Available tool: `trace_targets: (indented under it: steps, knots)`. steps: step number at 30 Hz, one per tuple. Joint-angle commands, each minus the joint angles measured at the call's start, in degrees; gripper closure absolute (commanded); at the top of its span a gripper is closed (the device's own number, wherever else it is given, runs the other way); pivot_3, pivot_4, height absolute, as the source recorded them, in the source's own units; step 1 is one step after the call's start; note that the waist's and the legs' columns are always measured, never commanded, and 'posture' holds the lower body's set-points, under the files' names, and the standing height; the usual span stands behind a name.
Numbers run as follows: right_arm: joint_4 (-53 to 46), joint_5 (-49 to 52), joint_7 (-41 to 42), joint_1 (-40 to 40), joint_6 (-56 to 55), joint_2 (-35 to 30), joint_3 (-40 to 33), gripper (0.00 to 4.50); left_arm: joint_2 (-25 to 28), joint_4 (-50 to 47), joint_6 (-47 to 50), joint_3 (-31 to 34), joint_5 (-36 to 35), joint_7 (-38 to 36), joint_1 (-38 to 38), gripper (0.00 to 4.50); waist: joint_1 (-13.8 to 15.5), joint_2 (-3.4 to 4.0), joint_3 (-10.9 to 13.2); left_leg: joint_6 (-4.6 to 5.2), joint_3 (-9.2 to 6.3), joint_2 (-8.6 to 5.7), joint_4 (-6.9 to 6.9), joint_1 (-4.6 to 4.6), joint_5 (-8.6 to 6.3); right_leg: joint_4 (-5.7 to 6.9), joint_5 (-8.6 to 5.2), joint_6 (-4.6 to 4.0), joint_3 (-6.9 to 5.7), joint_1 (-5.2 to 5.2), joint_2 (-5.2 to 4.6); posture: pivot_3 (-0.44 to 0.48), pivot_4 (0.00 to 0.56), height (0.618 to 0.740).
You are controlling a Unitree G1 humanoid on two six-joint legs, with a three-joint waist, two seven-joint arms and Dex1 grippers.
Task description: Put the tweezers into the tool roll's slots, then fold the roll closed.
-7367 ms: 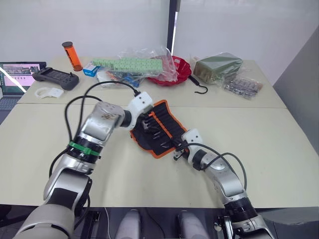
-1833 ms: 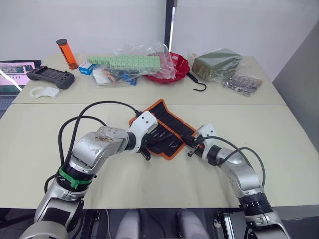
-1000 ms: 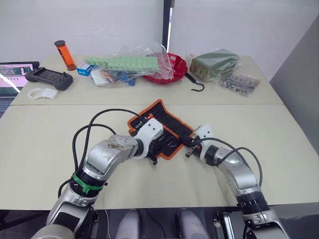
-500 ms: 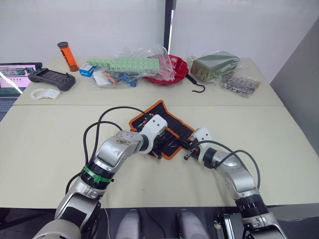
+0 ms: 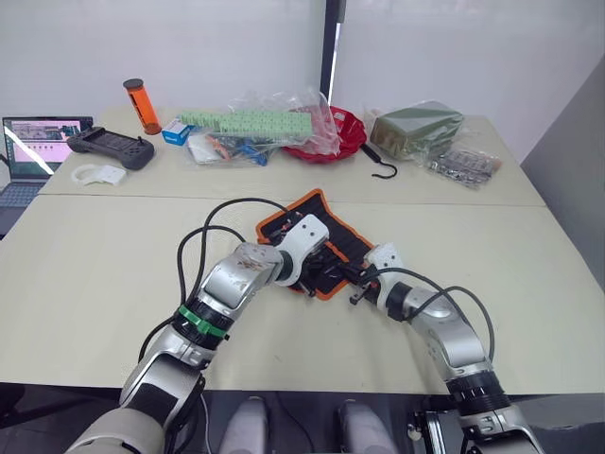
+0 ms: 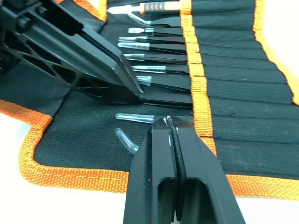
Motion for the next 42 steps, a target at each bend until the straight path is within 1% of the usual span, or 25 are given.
trace_targets:
  steps: [1, 6, 11, 16, 21, 24, 31, 39, 42]
  knots:
    - [0.66, -1.28, 0.16, 1.56, 1.91, 0.12, 1.64, 4.50, -1.06, 1.99, -2.96, -1.63, 2.31, -1.75, -2.53, 4.46, 0.04, 0.00, 0.00, 0.00, 0.00, 0.00, 0.01, 0.00, 0.00, 0.00, 0.00, 0.00, 0.00, 0.00, 0.00, 0.000, 0.150, 0.740]
    - [0.62, -1.33, -0.27, 1.79, 2.06, 0.15, 1.71, 4.50, -0.79, 2.48, -3.27, -3.39, 3.85, -5.13, -3.10, 4.46, 0.04, 0.02, -0.01, 0.00, 0.00, 0.00, 0.01, -0.01, 0.00, -0.01, 0.00, 0.01, -0.01, 0.00, 0.00, 0.000, 0.150, 0.740]
    - [0.60, -1.31, -0.45, 1.89, 2.26, 0.08, 1.61, 4.50, 0.30, 0.06, -2.00, -6.04, 5.14, -8.75, -2.44, 4.46, -0.06, 0.02, -0.01, 0.00, 0.00, 0.00, 0.01, -0.01, 0.00, -0.02, -0.01, 0.01, -0.01, 0.00, 0.00, 0.000, 0.150, 0.740]
    - [0.74, -1.34, -0.47, 1.82, 2.35, -0.01, 1.57, 4.50, -0.07, -0.56, -1.31, -4.95, 5.68, -8.54, -2.67, 4.46, -0.09, 0.02, -0.01, 0.00, -0.01, 0.00, -0.02, -0.03, 0.00, -0.05, -0.01, 0.01, 0.00, -0.01, 0.00, 0.000, 0.150, 0.740]
    - [1.01, -1.42, -0.46, 1.51, 2.55, 0.24, 1.89, 4.50, -1.55, 3.26, -3.26, -2.94, 6.85, -7.66, -4.83, 4.46, -0.04, 0.02, -0.01, 0.01, -0.02, 0.00, -0.02, -0.04, 0.00, -0.05, -0.02, 0.04, -0.01, 0.00, 0.00, 0.000, 0.150, 0.740]
    - [0.98, -1.66, -0.35, 1.66, 2.58, 0.16, 2.29, 4.50, -2.92, 5.37, -4.22, -2.97, 7.31, -7.68, -6.30, 4.46, -0.15, 0.02, -0.01, 0.01, -0.02, 0.00, -0.02, -0.03, 0.00, -0.05, -0.11, 0.20, 0.00, -0.01, 0.00, 0.000, 0.150, 0.740]
    - [0.56, -1.88, -0.51, 2.46, 2.72, 0.31, 2.72, 4.50, -4.76, 8.49, -5.36, -2.33, 8.69, -7.81, -8.87, 4.46, -0.31, 0.02, -0.01, 0.01, -0.01, 0.00, -0.06, -0.07, 0.00, -0.06, -0.11, 0.19, 0.00, -0.06, 0.01, 0.000, 0.150, 0.740]
    - [0.33, -2.06, -0.78, 2.77, 2.94, 0.69, 3.06, 4.50, -7.93, 16.50, -9.70, -1.15, 9.95, -6.63, -12.78, 4.46, -0.01, 0.02, -0.01, 0.01, -0.02, -0.02, -0.05, -0.06, 0.00, -0.07, -0.15, 0.27, 0.00, -0.03, 0.00, 0.000, 0.150, 0.740]
    - [0.21, -2.19, -0.76, 2.89, 2.95, 0.78, 2.99, 4.50, -8.15, 17.24, -9.81, -0.57, 10.13, -6.65, -13.29, 4.46, 0.07, 0.02, -0.01, 0.01, -0.03, -0.03, -0.02, -0.05, 0.01, -0.07, -0.17, 0.31, 0.00, 0.00, 0.00, 0.000, 0.150, 0.740]
